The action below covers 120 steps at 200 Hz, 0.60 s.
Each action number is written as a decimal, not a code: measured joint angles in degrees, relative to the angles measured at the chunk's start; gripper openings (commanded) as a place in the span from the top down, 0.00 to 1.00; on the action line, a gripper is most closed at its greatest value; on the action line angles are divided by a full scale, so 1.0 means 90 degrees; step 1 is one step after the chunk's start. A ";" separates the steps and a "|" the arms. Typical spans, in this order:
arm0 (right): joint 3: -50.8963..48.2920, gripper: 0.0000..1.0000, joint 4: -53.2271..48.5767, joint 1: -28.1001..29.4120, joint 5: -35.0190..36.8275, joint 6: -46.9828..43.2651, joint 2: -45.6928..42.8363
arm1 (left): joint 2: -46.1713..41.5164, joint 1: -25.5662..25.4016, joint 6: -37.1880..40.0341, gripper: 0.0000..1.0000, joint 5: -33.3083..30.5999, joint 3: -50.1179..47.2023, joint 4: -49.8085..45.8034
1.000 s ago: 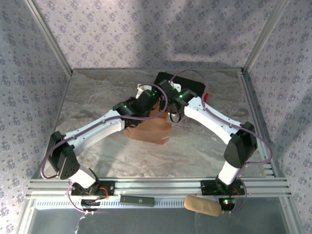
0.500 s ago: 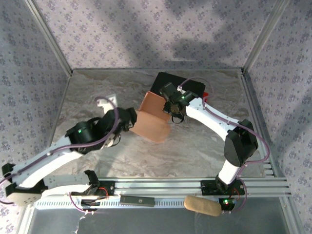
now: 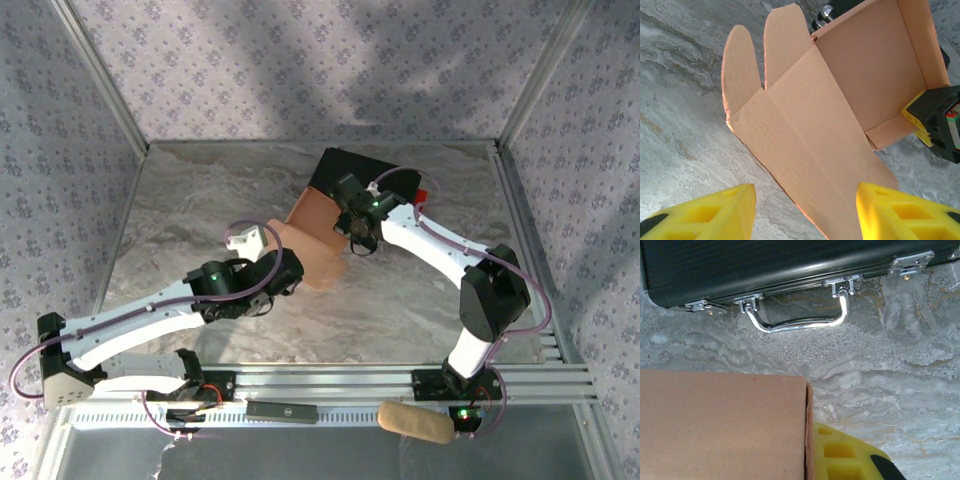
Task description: Fold the paper box
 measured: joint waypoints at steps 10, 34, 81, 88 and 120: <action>-0.0024 1.00 0.0015 -0.0010 -0.0005 0.0027 -0.0017 | -0.0015 0.0000 -0.0097 0.54 -0.0010 -0.0012 0.0051; -0.0100 1.00 0.0049 -0.0019 -0.0024 0.0058 -0.0097 | -0.0005 0.0005 -0.0211 0.64 -0.0010 -0.0070 0.0214; -0.0277 1.00 0.0153 -0.0017 -0.0024 0.0160 -0.0194 | 0.0410 0.0024 -0.0391 0.95 -0.0073 -0.0068 0.0199; -0.0301 1.00 0.0151 -0.0012 -0.0029 0.0197 -0.0197 | 0.0457 0.0032 -0.0435 1.00 -0.0104 -0.0068 0.0143; -0.0367 0.64 0.0209 0.0092 -0.0124 0.0306 -0.0211 | 0.0493 0.0049 -0.0493 1.00 -0.0284 0.0061 -0.0211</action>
